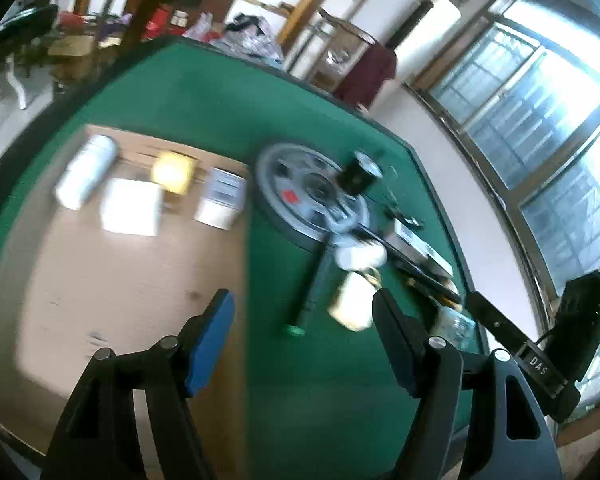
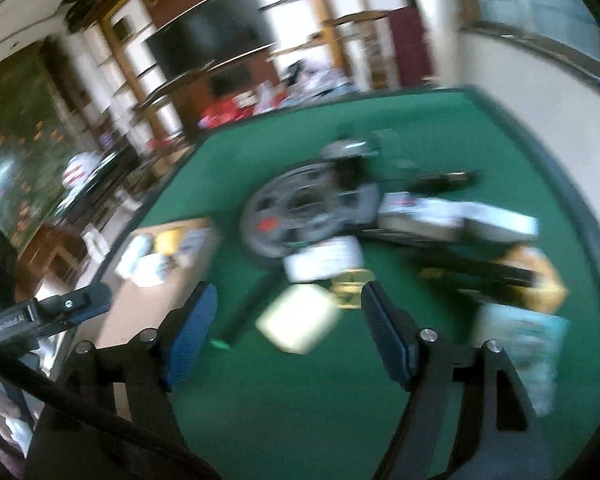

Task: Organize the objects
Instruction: 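Move both tools back over the table items, then grasp the white round jar with the left tool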

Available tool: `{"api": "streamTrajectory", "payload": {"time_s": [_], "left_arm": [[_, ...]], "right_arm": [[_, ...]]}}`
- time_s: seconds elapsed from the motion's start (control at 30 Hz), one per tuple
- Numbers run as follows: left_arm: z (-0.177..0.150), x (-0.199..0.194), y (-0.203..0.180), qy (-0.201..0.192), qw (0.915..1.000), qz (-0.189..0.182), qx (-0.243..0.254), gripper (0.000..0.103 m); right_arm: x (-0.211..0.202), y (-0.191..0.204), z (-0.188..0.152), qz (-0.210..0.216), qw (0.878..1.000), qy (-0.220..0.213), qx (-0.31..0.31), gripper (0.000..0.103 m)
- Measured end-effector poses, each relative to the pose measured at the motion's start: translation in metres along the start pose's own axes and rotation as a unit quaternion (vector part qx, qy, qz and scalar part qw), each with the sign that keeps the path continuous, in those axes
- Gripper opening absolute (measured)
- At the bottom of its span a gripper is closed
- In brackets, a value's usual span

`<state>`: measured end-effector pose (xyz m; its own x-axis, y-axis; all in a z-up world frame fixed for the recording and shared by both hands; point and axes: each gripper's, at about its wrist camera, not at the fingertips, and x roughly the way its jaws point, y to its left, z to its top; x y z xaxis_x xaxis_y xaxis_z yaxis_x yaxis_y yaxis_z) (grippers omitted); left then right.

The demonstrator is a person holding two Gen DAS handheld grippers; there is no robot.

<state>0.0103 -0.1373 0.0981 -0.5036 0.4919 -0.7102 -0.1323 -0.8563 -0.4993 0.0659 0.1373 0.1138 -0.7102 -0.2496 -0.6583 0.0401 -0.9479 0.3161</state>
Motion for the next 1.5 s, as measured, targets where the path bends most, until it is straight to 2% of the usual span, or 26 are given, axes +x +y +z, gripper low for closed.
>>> {"api": "streamTrajectory", "payload": {"time_s": [0.1, 0.23, 0.47, 0.53, 0.73, 0.9, 1.07, 1.17, 1.27, 1.37, 1.4, 1.5], "left_arm": [[-0.006, 0.014, -0.034, 0.016, 0.9996, -0.009, 0.023, 0.065], [-0.018, 0.031, -0.065, 0.017, 0.998, 0.017, 0.059, 0.065], [-0.025, 0.065, -0.083, 0.023, 0.9911, 0.061, 0.116, 0.065], [-0.023, 0.079, -0.09, 0.017, 0.9869, 0.068, 0.146, 0.065], [-0.013, 0.129, -0.115, 0.032, 0.9676, 0.106, 0.227, 0.065], [-0.005, 0.157, -0.127, 0.045, 0.958, 0.11, 0.261, 0.065], [0.005, 0.172, -0.127, 0.057, 0.9505, 0.1, 0.288, 0.064], [0.009, 0.179, -0.127, 0.072, 0.9454, 0.098, 0.302, 0.058], [0.007, 0.191, -0.128, 0.087, 0.9336, 0.114, 0.328, 0.055], [0.002, 0.201, -0.128, 0.103, 0.9255, 0.119, 0.344, 0.04], [0.001, 0.202, -0.128, 0.105, 0.9242, 0.121, 0.347, 0.032], [-0.001, 0.198, -0.128, 0.098, 0.9286, 0.112, 0.34, 0.03]], "right_arm": [[-0.024, -0.04, 0.0, -0.014, 0.999, -0.013, 0.032, 0.075], [-0.041, -0.077, -0.005, -0.022, 0.997, -0.031, 0.067, 0.079], [-0.035, -0.135, -0.018, -0.009, 0.99, -0.039, 0.135, 0.079], [-0.029, -0.147, -0.019, -0.01, 0.988, -0.039, 0.15, 0.079], [-0.008, -0.179, -0.006, -0.005, 0.98, -0.056, 0.193, 0.079], [-0.001, -0.188, 0.009, -0.013, 0.977, -0.08, 0.2, 0.079], [-0.002, -0.187, 0.004, -0.038, 0.977, -0.074, 0.194, 0.079], [-0.002, -0.189, 0.004, -0.044, 0.978, -0.071, 0.192, 0.079], [0.004, -0.191, 0.004, -0.044, 0.978, -0.056, 0.196, 0.079], [0.004, -0.194, 0.003, -0.045, 0.978, -0.055, 0.198, 0.079], [0.004, -0.195, 0.004, -0.047, 0.977, -0.056, 0.198, 0.079], [0.004, -0.195, 0.004, -0.054, 0.977, -0.059, 0.197, 0.079]]}}
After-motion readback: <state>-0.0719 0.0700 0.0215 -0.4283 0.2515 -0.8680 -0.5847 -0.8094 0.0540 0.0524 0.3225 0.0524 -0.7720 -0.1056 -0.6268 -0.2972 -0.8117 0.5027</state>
